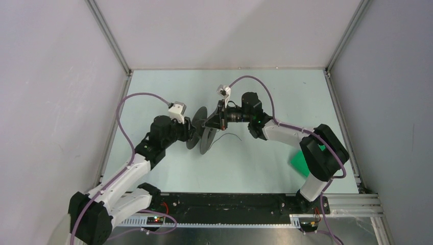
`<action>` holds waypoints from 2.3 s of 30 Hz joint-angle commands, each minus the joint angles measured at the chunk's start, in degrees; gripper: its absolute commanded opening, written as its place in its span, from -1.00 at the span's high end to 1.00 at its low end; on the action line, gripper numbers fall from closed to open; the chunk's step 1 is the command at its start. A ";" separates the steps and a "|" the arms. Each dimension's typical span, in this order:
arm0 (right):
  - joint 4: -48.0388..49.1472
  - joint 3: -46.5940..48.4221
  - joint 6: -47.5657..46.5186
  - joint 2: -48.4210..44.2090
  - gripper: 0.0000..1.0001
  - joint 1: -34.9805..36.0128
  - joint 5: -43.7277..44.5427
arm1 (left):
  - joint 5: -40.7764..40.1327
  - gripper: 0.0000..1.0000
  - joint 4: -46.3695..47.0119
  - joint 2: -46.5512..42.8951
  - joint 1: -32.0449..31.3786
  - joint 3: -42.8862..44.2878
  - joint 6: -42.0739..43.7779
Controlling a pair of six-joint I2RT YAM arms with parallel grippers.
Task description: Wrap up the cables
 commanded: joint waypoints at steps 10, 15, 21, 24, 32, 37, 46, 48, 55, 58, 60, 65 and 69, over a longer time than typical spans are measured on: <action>2.07 -0.77 1.55 1.01 0.98 -0.06 0.93 | -3.28 0.63 1.54 1.00 -1.13 3.36 2.11; -3.06 -0.77 0.38 -0.09 0.83 -0.14 4.01 | -3.62 0.99 1.42 1.47 -1.29 4.12 1.65; -11.23 -0.86 -4.09 -6.02 0.33 -0.26 11.46 | -3.92 1.00 -5.09 1.32 -1.22 8.08 0.76; -14.22 -2.10 -6.34 -11.11 0.14 -0.25 15.14 | -7.09 1.00 -7.78 -0.74 -1.22 8.70 -1.38; -9.03 -13.78 -12.53 -21.99 -0.16 0.69 24.48 | -10.75 1.00 -16.06 -3.70 0.19 13.11 -6.91; 10.48 -26.75 -14.72 -21.96 -0.20 1.83 25.16 | -13.40 1.00 -18.78 -6.75 1.71 16.08 -11.03; 37.97 -31.80 -23.78 -5.06 -0.26 7.10 18.90 | -14.70 1.00 -22.20 -10.47 3.68 18.40 -11.75; 43.18 -31.75 -24.82 -0.91 -0.27 7.52 18.51 | -14.86 1.00 -22.70 -11.34 3.81 18.56 -11.40; 51.51 -27.90 -28.80 10.99 -0.30 9.80 20.62 | -13.33 1.00 -23.68 -14.04 3.90 18.30 -13.35; 51.86 -24.75 -30.68 14.08 -0.32 10.89 21.58 | -11.43 1.00 -23.74 -14.55 3.90 18.98 -14.99; 51.83 -22.80 -29.56 15.73 -0.33 10.99 21.35 | -10.74 1.00 -24.27 -14.72 3.90 19.51 -15.64; 51.99 -18.29 -26.15 20.24 -0.36 11.41 24.17 | -9.55 1.00 -25.02 -15.26 3.90 20.43 -16.94; 52.09 -15.96 -26.88 23.44 -0.34 12.92 22.80 | -9.53 1.00 -25.57 -15.64 3.88 20.90 -17.91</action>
